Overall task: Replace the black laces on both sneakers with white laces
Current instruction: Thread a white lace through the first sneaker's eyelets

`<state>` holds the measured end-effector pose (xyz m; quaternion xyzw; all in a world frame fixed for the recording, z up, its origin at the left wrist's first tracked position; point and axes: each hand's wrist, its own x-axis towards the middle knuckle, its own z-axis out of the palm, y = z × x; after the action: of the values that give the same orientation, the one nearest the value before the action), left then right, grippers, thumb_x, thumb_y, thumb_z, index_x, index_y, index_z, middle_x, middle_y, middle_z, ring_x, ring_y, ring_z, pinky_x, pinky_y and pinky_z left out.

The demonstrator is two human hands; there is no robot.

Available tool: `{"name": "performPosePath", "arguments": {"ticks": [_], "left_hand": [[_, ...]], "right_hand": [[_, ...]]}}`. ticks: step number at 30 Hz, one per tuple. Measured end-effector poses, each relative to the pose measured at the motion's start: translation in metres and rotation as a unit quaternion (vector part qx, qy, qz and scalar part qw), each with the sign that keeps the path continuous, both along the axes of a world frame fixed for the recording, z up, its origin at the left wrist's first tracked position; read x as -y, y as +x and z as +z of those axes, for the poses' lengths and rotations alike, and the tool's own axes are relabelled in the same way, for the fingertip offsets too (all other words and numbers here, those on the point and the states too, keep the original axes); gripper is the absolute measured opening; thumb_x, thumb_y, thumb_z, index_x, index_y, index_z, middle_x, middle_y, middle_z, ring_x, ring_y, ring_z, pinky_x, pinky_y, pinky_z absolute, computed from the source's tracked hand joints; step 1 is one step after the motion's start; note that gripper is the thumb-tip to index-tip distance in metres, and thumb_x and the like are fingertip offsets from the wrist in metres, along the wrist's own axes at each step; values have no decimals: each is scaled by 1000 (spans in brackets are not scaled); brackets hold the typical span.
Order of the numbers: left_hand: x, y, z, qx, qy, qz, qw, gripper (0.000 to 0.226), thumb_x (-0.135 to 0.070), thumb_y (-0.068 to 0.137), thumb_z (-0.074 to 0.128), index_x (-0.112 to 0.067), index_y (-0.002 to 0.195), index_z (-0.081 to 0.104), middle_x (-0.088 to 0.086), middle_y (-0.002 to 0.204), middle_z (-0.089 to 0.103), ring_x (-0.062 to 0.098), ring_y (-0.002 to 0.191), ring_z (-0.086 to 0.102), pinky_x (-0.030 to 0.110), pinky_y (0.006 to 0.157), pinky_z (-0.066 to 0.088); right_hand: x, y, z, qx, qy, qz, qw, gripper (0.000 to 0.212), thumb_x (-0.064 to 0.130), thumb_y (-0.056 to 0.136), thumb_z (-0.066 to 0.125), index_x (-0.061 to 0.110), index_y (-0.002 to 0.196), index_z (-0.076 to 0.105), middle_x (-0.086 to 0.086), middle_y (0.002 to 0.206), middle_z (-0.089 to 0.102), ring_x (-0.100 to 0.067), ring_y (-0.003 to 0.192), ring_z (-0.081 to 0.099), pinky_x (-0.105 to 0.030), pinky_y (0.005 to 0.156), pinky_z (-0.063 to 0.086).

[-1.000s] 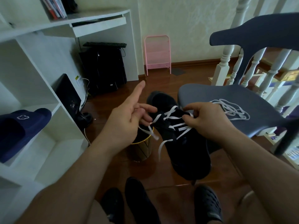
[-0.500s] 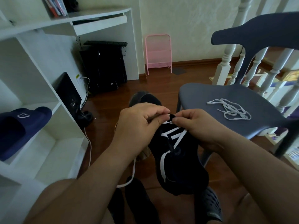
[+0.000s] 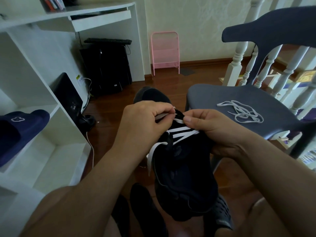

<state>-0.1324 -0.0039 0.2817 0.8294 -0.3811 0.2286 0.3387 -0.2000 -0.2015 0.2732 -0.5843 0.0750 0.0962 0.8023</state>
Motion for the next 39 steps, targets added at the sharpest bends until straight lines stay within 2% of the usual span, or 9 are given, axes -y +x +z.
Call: {"name": "performPosePath", "arguments": {"ticks": [9,16,19,22,26,29,32,35,39], "left_hand": [[0,1,-5,-35,4,-10,999,2,-29,92,79,-31,93,80,-19,87,72,-1,88,64,6,77,41],[8,-1,-13,-46,41,51,997,6,-33,94,75,-30,97,80,-14,90,74,1,84,64,16,71,49],[11,0,-15,-50,31,54,997,10,-32,95,75,-29,102,81,-14,95,76,1,90,67,17,78,52],[12,0,-14,-107,19,35,993,13,-35,93,79,-31,105,80,-16,98,77,-3,94,67,8,81,49],[13,-4,-14,-176,4,55,983,24,-31,90,81,-37,104,62,-17,89,71,-2,85,66,16,73,54],[14,-4,-14,-197,-12,74,978,30,-24,89,80,-34,101,54,-14,87,71,0,83,67,22,71,55],[13,-8,-14,-226,-33,57,972,30,-26,91,80,-35,100,53,-15,90,72,-4,86,67,10,69,50],[13,-11,-16,-243,-28,30,969,27,-23,97,75,-38,104,54,-17,97,73,-13,97,62,0,72,44],[9,-8,-16,-247,-10,0,969,30,-20,99,71,-42,109,55,-22,109,71,-16,103,60,1,82,44]], "right_hand": [[-5,0,-1,31,-47,-17,998,21,11,91,66,-1,106,73,-19,94,72,-26,82,69,-35,79,59],[-15,-4,1,106,-290,-52,950,14,10,100,66,11,108,78,-10,96,79,-29,94,75,-39,85,61],[-16,-2,3,118,-328,-61,935,11,18,98,70,19,106,79,-7,91,78,-24,86,75,-33,75,62],[-13,-2,1,122,-334,-68,932,13,28,95,74,24,107,78,-12,87,75,-14,69,68,-21,63,54],[-13,1,-6,133,-415,-86,896,26,45,89,77,30,110,74,0,74,66,1,58,53,-17,56,42],[-18,2,-7,142,-481,-96,860,28,50,86,78,33,106,70,8,70,62,3,59,54,-12,55,41],[-20,4,-8,157,-514,-119,835,20,52,91,72,34,99,68,8,70,61,3,64,55,-9,57,41],[-22,7,-12,134,-500,-158,841,12,43,98,65,33,93,68,8,73,63,3,67,56,-9,55,41],[-25,11,-15,92,-471,-220,849,15,35,98,63,27,86,67,6,71,64,-1,63,56,-14,51,35]]}}
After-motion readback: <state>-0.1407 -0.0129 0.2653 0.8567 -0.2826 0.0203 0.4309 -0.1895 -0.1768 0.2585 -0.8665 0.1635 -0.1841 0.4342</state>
